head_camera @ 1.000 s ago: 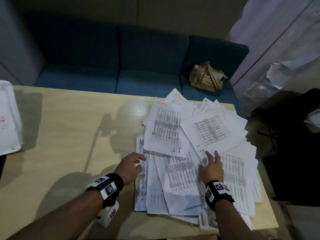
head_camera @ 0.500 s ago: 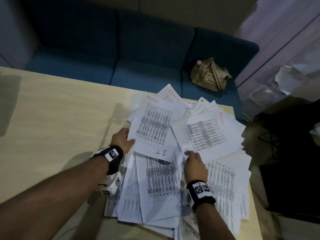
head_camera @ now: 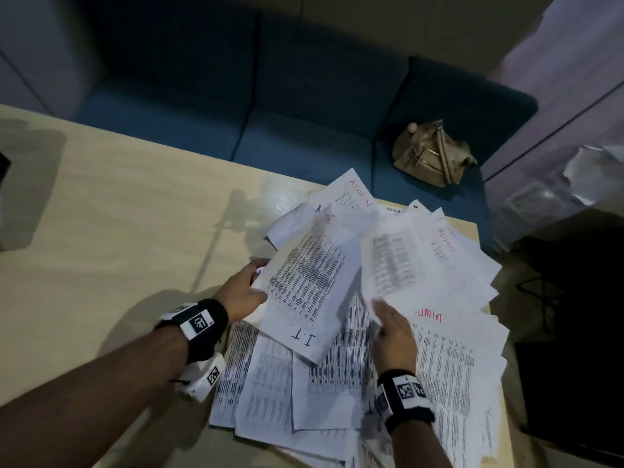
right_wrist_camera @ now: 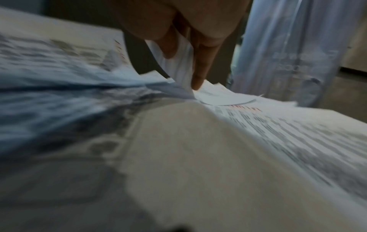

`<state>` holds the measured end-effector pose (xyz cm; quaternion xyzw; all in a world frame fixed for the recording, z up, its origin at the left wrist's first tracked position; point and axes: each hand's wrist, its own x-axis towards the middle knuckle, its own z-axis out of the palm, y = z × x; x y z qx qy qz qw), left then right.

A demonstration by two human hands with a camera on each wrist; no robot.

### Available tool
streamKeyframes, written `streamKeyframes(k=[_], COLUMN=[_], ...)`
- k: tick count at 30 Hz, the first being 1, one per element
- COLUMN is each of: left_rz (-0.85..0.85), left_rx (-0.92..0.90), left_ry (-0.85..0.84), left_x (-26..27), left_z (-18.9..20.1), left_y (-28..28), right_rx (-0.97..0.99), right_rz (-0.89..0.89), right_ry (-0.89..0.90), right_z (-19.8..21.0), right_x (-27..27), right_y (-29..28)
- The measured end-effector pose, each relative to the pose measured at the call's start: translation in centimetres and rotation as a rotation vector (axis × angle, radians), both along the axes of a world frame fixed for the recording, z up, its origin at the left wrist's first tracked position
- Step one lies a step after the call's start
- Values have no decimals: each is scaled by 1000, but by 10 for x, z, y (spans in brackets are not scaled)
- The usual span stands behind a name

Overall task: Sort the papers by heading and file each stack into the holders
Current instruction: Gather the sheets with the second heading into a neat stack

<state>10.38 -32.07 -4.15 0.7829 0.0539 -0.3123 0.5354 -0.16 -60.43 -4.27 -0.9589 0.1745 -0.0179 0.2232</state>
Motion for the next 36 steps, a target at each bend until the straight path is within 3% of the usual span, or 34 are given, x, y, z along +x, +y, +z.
streamKeyframes(k=[3, 5, 10, 13, 15, 18, 22, 24, 28, 30, 33, 36], left_rz=[52, 98, -16, 36, 10, 65, 225, 201, 12, 108, 223, 167], left_rx=[-103, -157, -10, -94, -5, 127, -94, -148, -114, -128, -1, 152], left_ry=[82, 85, -74, -26, -78, -158, -26, 41, 102, 101, 67, 8], left_x=[-2, -6, -18, -31, -33, -32, -43, -53, -66, -65, -60, -61], left_z=[3, 2, 8, 15, 14, 11, 22, 27, 31, 25, 15, 8], left_y=[2, 3, 1, 3, 5, 7, 19, 25, 30, 32, 29, 25], right_rx=[-107, -130, -38, -19, 24, 284, 728, 886, 793, 745, 606, 196], right_rz=[388, 548, 569, 582, 633, 455, -150, -277, -267, -170, 10, -267], right_ry=[-25, 31, 287, 317, 422, 426, 88, 16, -105, -22, 130, 101], right_z=[-6, -11, -19, -9, 0, 8, 16, 21, 33, 42, 39, 22], right_x=[-16, -24, -32, -32, -30, -28, -9, 2, 10, 8, -2, -12], right_y=[31, 48, 67, 70, 71, 72, 74, 77, 81, 83, 75, 43])
